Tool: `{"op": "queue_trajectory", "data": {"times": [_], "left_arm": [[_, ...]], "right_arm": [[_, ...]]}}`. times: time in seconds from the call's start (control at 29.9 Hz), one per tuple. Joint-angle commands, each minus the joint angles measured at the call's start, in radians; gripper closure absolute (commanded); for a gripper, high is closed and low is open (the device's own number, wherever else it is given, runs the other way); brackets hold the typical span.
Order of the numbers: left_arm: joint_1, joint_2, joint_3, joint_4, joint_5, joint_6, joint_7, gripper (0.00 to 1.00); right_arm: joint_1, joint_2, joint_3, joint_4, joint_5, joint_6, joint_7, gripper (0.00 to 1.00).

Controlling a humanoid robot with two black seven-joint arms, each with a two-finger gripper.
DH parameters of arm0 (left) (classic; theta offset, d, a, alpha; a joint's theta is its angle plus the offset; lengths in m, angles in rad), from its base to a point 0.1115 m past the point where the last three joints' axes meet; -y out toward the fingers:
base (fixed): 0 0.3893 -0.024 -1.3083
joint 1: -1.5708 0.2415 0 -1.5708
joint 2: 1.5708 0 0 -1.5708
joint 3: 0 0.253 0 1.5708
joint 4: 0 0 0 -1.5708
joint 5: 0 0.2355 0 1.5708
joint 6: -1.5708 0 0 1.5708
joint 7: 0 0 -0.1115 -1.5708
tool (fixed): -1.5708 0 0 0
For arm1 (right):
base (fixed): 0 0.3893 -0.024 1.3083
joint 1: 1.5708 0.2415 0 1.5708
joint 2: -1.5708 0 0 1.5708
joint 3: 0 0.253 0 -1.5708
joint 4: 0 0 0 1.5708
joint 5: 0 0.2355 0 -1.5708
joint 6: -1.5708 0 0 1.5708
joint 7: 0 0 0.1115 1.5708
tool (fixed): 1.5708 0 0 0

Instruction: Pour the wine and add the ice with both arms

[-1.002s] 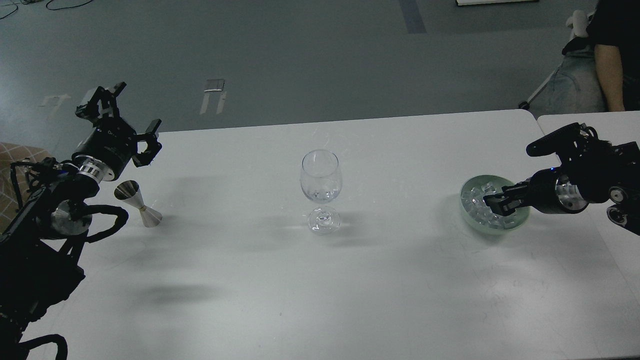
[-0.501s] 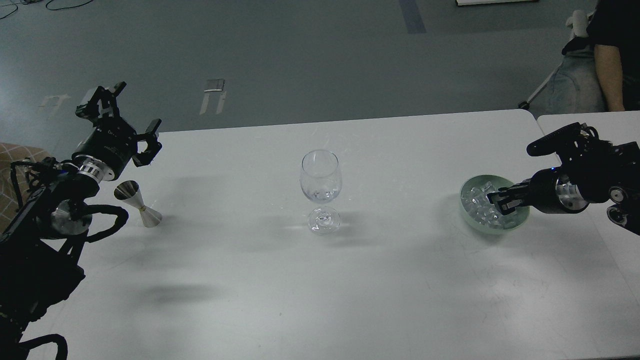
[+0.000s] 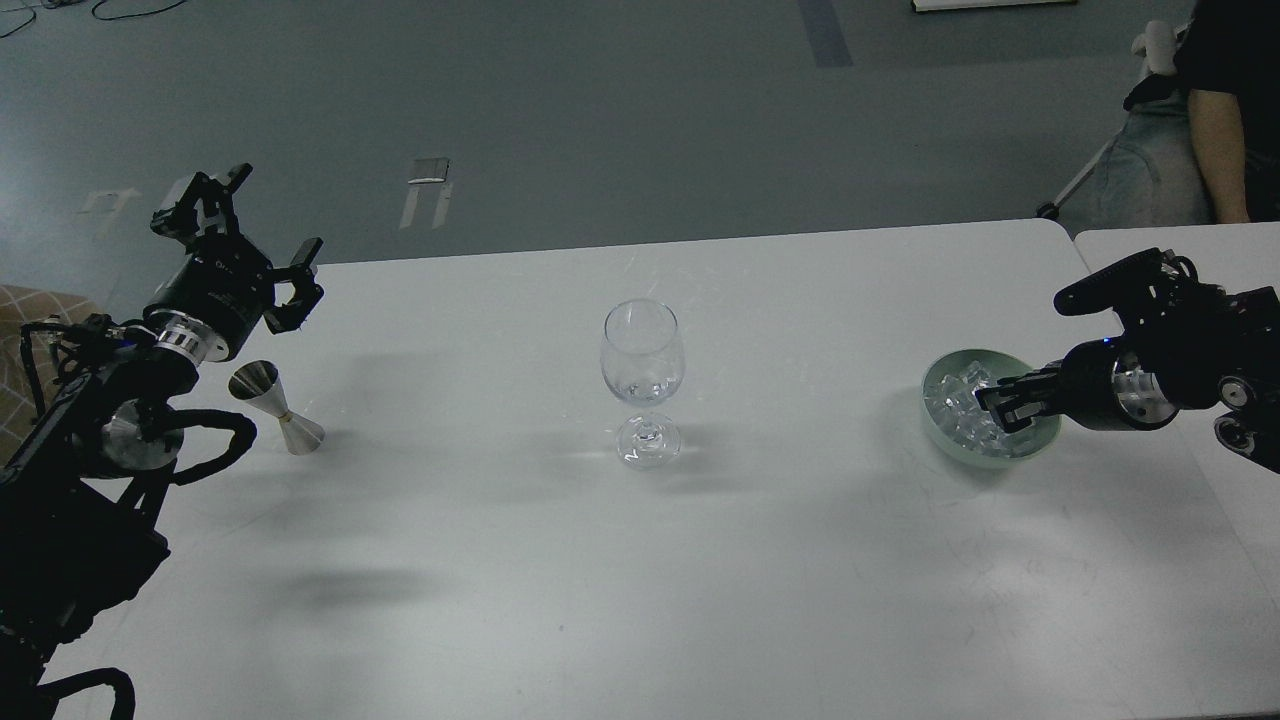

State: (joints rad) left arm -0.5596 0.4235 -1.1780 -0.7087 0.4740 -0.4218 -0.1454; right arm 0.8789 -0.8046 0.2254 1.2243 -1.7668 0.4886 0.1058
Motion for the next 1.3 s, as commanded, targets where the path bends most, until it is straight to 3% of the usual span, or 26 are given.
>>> {"op": "queue_trajectory", "data": {"times": [0.0, 0.53, 0.87, 1.27], "left_arm": [[-0.002, 0.0, 0.0, 0.0, 0.0, 0.0, 0.0, 0.01], [-0.003, 0.0, 0.0, 0.0, 0.0, 0.0, 0.0, 0.01], [-0.008, -0.012, 0.0, 0.0, 0.002, 0.002, 0.0, 0.01], [-0.011, -0.012, 0.0, 0.0, 0.02, 0.002, 0.0, 0.01]], "right_arm": [[0.003, -0.004, 0.002, 0.001, 0.003, 0.0, 0.0, 1.0], [0.034, -0.08, 0.014, 0.072, 0.01, 0.0, 0.005, 1.0], [0.064, -0.188, 0.19, 0.161, 0.059, 0.0, 0.009, 1.0], [0.285, -0.125, 0.261, 0.17, 0.115, 0.0, 0.003, 1.0]]}}
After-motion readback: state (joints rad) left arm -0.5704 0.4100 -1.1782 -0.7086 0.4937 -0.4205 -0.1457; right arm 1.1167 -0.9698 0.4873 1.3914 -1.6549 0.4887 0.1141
